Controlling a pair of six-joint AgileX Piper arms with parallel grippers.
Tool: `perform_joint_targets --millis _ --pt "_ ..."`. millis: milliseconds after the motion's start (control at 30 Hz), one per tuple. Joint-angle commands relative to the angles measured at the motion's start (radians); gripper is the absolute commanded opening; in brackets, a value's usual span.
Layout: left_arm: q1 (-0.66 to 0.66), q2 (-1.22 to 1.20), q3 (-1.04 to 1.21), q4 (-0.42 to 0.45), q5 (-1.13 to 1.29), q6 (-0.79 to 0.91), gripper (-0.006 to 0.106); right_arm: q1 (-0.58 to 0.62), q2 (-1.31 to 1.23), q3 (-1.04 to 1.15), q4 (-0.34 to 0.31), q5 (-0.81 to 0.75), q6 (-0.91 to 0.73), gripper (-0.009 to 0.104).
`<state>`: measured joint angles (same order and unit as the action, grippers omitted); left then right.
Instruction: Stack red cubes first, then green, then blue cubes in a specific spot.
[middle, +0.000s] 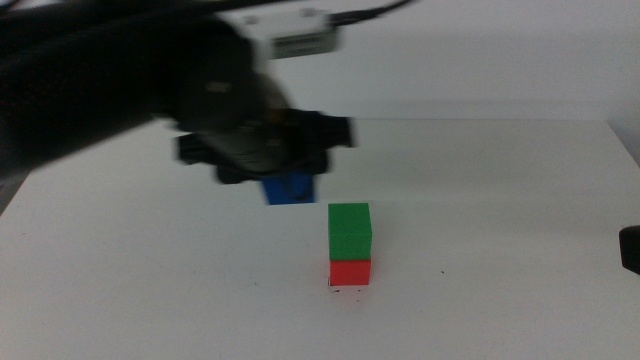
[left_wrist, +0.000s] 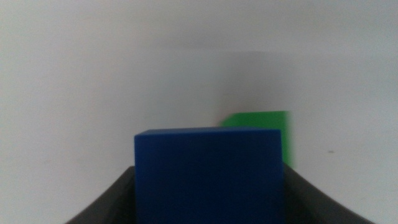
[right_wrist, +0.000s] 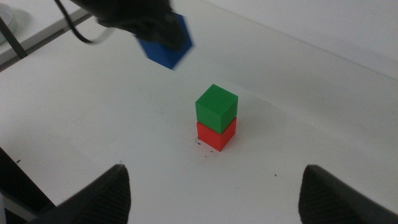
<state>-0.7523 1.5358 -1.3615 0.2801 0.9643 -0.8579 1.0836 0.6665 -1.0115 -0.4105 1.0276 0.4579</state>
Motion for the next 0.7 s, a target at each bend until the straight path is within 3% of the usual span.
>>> perform_joint_targets --millis 0,267,367,667 --pt "-0.080 0.064 -0.096 0.101 0.058 -0.097 -0.002 0.002 -0.003 -0.007 -0.006 -0.005 -0.004 0.093" --pt "-0.114 0.259 -0.215 0.085 0.037 -0.129 -0.002 0.002 -0.003 -0.007 -0.006 -0.005 -0.004 0.093" --pt "-0.094 0.279 -0.215 0.036 -0.027 -0.129 -0.002 0.002 -0.003 -0.007 -0.006 -0.005 -0.004 0.093" --pt "-0.073 0.293 -0.213 0.027 -0.026 -0.138 -0.002 0.002 -0.003 -0.007 -0.006 -0.005 -0.004 0.093"
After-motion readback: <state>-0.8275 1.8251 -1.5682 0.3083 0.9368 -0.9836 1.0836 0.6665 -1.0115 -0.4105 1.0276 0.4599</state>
